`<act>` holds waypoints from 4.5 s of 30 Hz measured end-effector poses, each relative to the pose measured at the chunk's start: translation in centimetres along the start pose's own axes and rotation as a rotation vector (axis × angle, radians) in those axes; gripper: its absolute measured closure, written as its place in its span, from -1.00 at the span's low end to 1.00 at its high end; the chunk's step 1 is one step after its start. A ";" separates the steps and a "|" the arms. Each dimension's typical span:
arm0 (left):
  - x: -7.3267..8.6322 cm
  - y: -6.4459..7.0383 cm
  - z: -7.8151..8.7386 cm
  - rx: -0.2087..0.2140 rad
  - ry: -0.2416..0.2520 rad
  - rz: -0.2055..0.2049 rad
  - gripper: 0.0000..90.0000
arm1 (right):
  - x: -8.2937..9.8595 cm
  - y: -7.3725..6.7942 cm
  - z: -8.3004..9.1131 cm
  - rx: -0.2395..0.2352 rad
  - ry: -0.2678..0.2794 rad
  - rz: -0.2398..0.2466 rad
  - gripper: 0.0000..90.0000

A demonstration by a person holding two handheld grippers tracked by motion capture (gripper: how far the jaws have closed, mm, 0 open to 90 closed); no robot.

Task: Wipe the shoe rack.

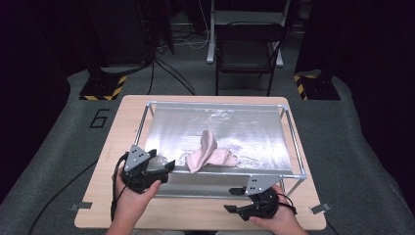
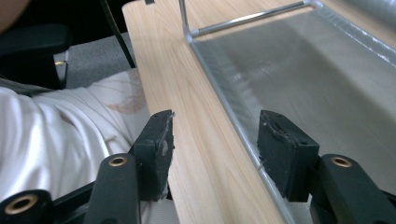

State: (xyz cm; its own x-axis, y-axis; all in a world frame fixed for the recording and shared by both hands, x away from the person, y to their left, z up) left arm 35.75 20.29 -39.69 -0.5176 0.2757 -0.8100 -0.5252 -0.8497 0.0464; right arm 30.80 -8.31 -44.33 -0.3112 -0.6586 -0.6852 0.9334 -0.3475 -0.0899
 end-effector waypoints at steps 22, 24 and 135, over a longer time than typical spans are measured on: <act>0.0 0.0 0.0 0.003 -0.004 0.002 -0.43 | -5.6 0.7 5.0 0.014 0.066 0.017 0.08; 0.0 0.0 0.0 0.003 -0.004 0.001 -0.43 | -6.0 0.9 5.1 0.021 0.075 0.008 0.07; 0.0 -0.1 0.0 -0.007 -0.005 0.004 -0.39 | -8.4 6.7 3.1 0.100 -0.117 -0.031 0.62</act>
State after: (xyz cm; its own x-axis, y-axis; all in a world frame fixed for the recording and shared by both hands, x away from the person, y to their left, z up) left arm 35.80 20.34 -39.75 -0.5230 0.2741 -0.8071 -0.5186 -0.8538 0.0460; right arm 39.16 -7.15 -36.93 -0.3635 -0.7181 -0.5935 0.9024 -0.4295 -0.0330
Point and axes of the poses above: each handheld gripper's, and its own axes: z roughly backward along the jaws, x roughly out of its underside, y roughly to its right, the point moved 5 cm from there along -z, roughly forward along the jaws, and after that the axes turned 10 degrees about -y, right-handed, at the moved point
